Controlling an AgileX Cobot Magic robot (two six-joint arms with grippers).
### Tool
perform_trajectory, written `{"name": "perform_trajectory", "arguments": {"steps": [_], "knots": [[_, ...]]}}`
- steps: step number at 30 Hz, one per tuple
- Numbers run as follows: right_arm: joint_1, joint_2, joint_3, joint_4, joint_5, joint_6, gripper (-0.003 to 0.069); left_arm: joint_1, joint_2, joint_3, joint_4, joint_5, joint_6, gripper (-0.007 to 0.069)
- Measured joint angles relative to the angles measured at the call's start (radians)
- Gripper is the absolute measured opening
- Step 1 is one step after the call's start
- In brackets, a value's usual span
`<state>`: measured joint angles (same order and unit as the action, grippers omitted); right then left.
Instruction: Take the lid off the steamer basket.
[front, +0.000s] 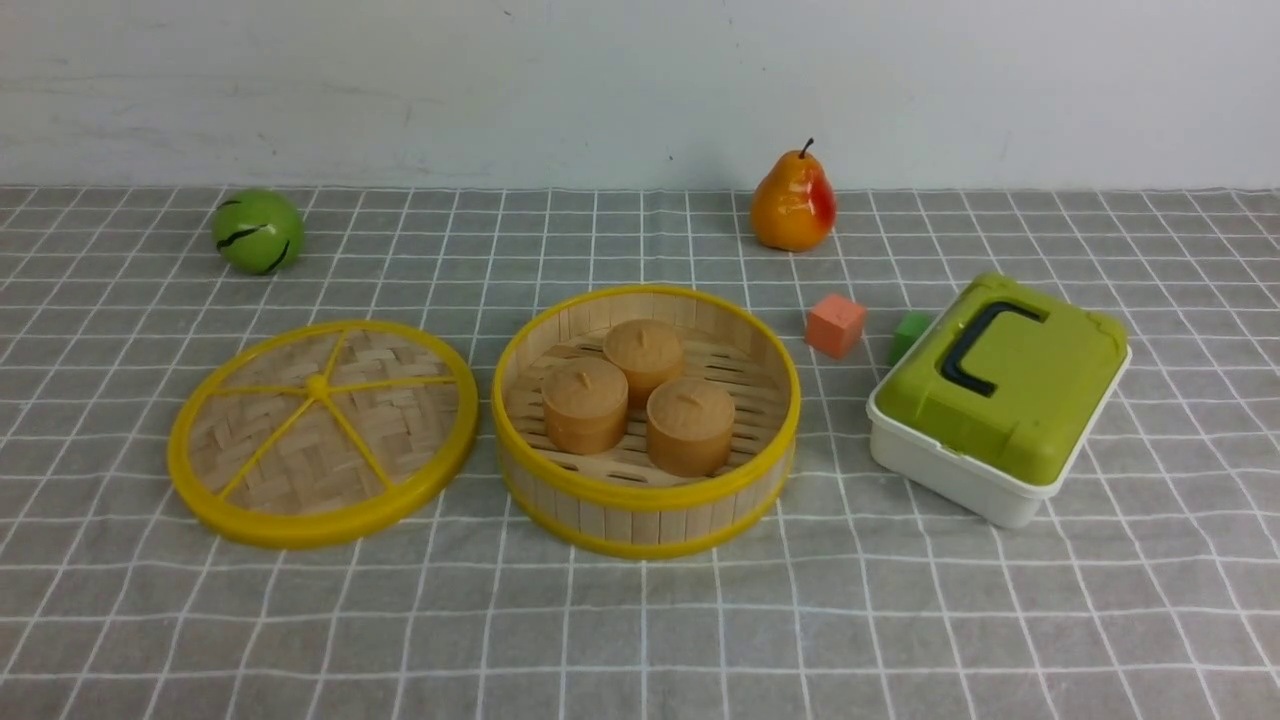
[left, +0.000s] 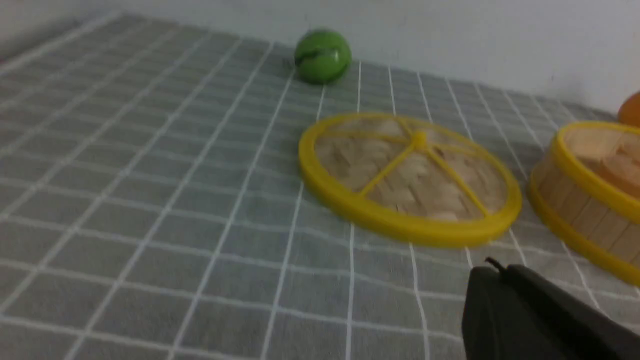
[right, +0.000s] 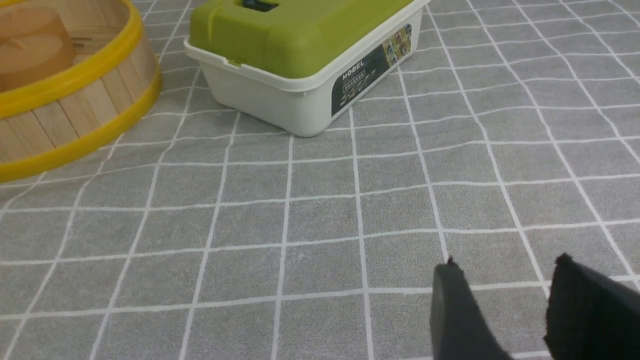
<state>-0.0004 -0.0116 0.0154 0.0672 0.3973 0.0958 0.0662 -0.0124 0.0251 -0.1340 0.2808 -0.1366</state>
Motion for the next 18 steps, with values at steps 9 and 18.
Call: {"name": "perform_trajectory", "arguments": {"steps": [9,18], "knots": [[0.0,0.0,0.0,0.0,0.0,0.0,0.0241,0.0,0.0,0.004,-0.024,0.118,0.032,-0.0013],[0.0,0.0,0.0,0.0,0.0,0.0,0.0241,-0.019,0.0,0.004,0.007,0.119,0.063,-0.0013]]}}
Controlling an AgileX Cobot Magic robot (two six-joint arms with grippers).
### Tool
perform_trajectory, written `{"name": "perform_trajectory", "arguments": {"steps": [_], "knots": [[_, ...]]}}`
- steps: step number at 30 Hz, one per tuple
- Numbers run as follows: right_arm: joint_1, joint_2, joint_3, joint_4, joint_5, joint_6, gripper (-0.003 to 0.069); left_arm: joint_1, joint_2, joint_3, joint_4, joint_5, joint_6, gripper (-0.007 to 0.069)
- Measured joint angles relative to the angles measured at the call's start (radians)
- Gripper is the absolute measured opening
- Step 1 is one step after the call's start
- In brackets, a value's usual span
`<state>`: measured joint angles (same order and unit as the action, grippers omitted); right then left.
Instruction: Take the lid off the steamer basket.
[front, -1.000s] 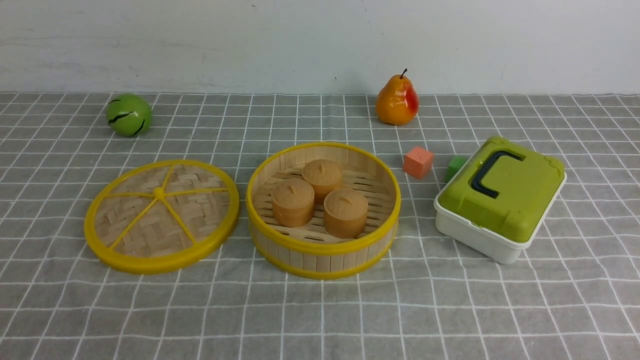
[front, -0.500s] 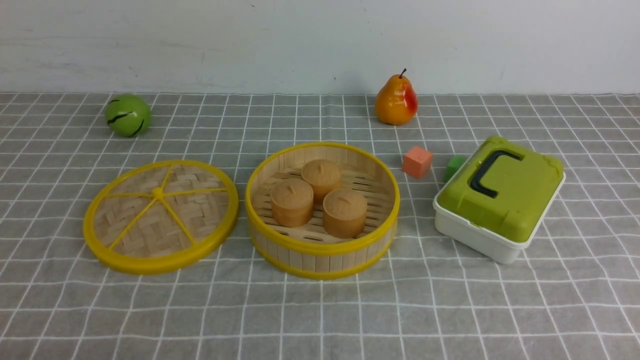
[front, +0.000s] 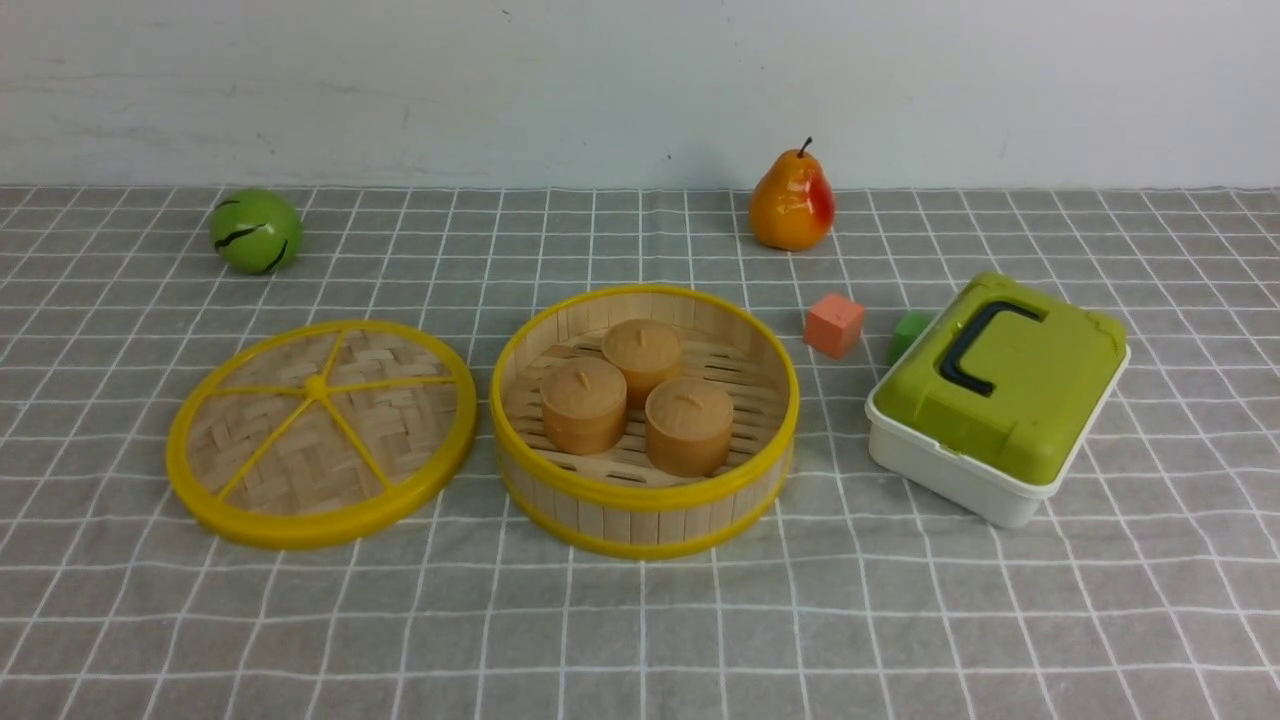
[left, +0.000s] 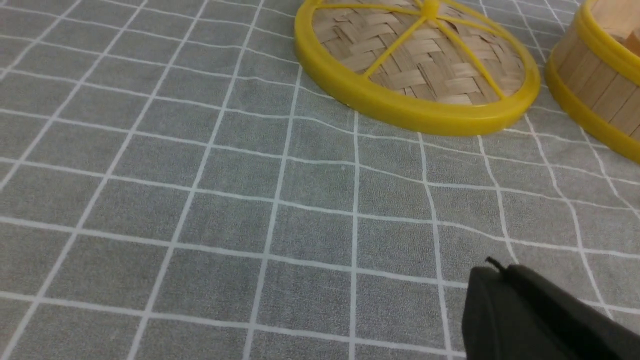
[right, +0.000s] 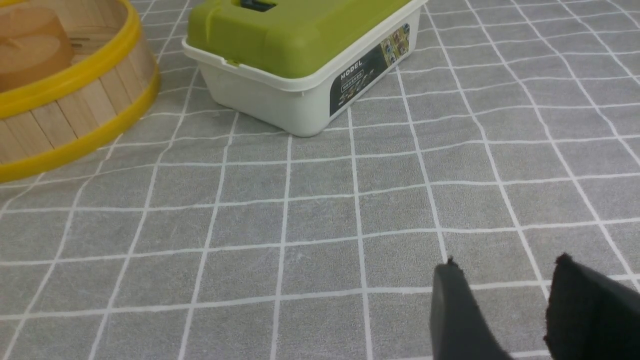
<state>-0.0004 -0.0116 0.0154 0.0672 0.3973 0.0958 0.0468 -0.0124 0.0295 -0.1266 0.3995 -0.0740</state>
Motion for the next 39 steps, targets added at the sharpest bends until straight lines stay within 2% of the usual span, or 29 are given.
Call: {"name": "perform_trajectory", "arguments": {"steps": [6,12,39], "knots": [[0.0,0.0,0.0,0.0,0.0,0.0,0.0241,-0.109,0.0,0.0,0.065,0.0,-0.031,-0.0013],[0.0,0.0,0.0,0.0,0.0,0.0,0.0241,-0.115,0.0,0.0,0.083,0.0,-0.067,-0.0013],[0.0,0.0,0.0,0.001,0.0,0.0,0.0241,-0.115,0.0,0.0,0.086,0.0,-0.072,-0.0009]]}}
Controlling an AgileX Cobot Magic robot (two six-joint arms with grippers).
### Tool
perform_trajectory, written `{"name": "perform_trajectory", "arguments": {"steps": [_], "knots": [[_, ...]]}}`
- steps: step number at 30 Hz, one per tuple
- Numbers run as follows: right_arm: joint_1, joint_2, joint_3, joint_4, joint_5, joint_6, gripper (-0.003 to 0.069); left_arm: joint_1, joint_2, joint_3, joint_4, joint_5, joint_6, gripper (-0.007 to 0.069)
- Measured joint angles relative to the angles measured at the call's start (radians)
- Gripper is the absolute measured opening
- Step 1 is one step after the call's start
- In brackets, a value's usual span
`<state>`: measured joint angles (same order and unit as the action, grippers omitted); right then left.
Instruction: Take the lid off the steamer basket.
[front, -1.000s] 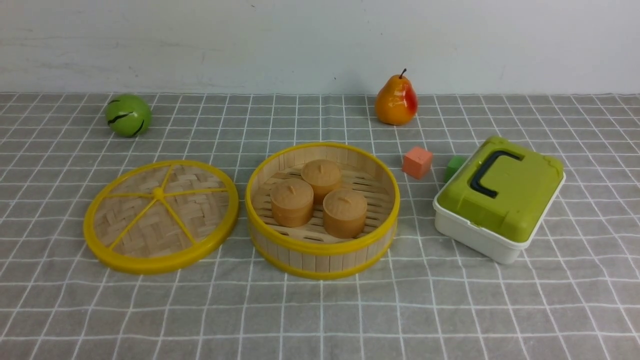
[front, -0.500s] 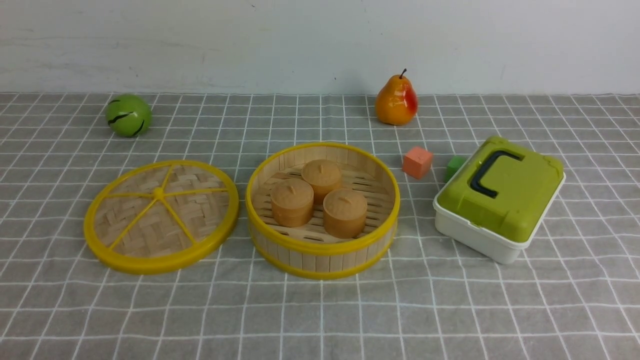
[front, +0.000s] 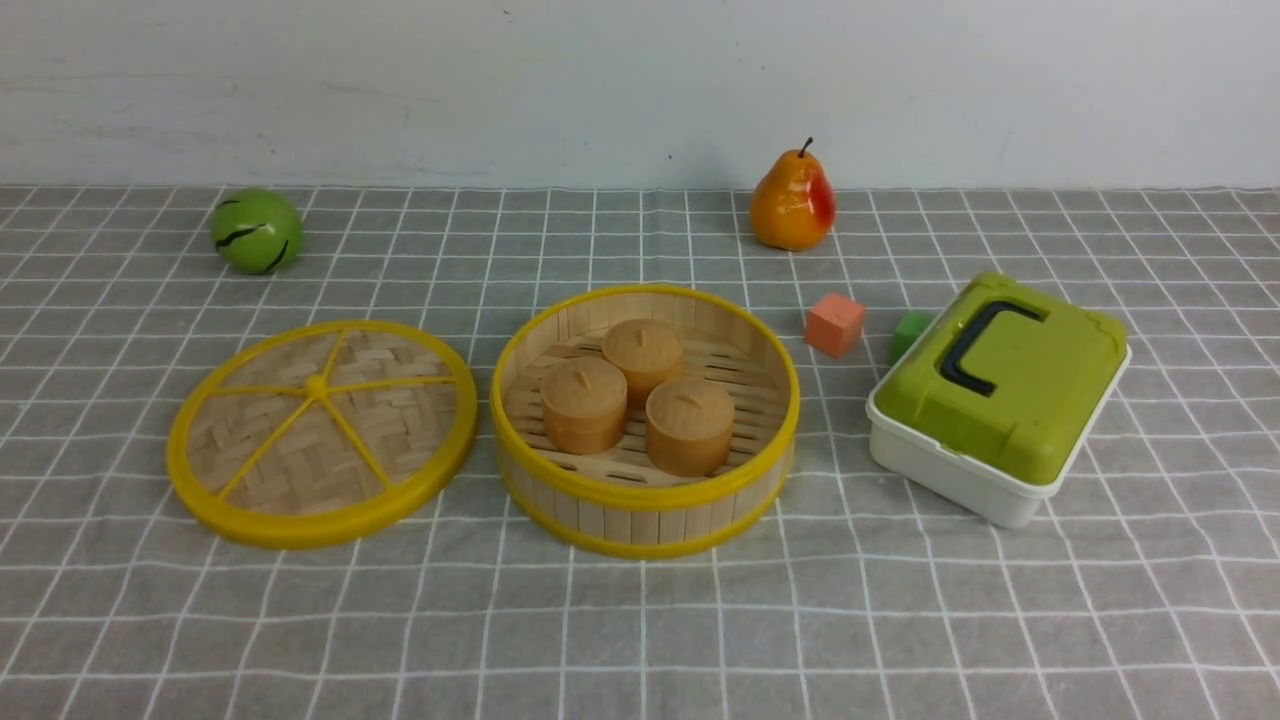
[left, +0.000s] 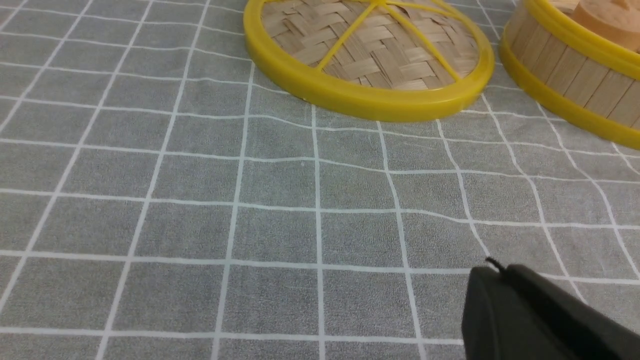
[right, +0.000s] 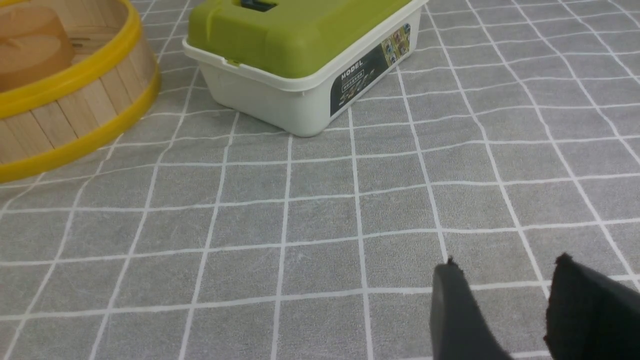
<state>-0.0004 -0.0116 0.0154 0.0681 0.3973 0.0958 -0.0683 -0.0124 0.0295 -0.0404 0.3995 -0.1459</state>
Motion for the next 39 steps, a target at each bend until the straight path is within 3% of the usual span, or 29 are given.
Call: {"name": "perform_trajectory", "arguments": {"steps": [39], "knots": [[0.0,0.0,0.0,0.0,0.0,0.0,0.0241,0.0,0.0,0.0,0.0,0.0,-0.003,0.0021]]}}
